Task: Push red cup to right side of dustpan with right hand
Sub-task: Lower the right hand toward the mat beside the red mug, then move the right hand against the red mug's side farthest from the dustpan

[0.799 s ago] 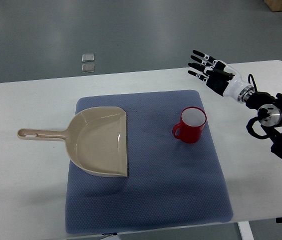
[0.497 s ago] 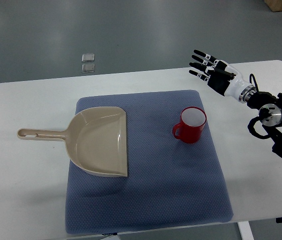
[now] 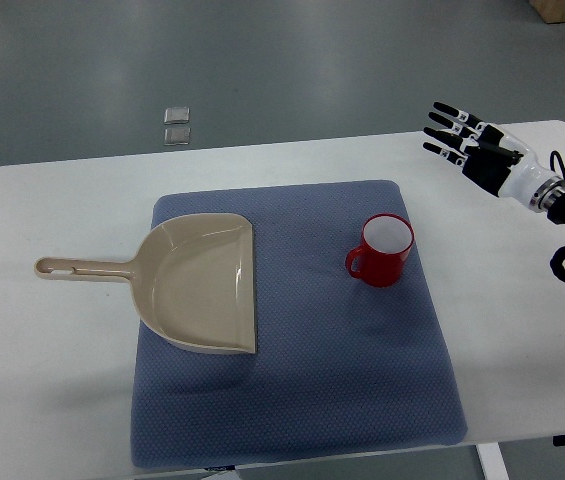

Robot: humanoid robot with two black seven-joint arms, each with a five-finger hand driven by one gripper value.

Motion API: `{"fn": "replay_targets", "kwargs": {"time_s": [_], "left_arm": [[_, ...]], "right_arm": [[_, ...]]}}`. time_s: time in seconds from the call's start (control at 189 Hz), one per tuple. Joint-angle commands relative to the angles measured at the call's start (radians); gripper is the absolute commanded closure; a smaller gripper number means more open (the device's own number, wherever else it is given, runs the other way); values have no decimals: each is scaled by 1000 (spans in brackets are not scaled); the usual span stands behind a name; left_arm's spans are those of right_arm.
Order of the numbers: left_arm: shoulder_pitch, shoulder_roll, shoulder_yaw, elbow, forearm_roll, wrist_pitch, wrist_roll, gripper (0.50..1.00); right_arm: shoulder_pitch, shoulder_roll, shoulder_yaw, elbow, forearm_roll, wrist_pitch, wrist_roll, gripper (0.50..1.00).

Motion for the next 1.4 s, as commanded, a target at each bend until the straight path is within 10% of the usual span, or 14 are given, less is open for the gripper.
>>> {"fn": "replay_targets", "kwargs": {"time_s": [0.0,0.693,1.397], "left_arm": [[0,0,0,-1,0,0,0,500],[2,0,2,2,0,0,2,500],[2,0,3,3,0,-2,2,500]], "right_arm": [[-56,-53,1,1,-3,0,62,566],[-182,-101,-15,140,-500,0,446,568],[-290,-53,-21,216,-668,-69,446,570]]}}
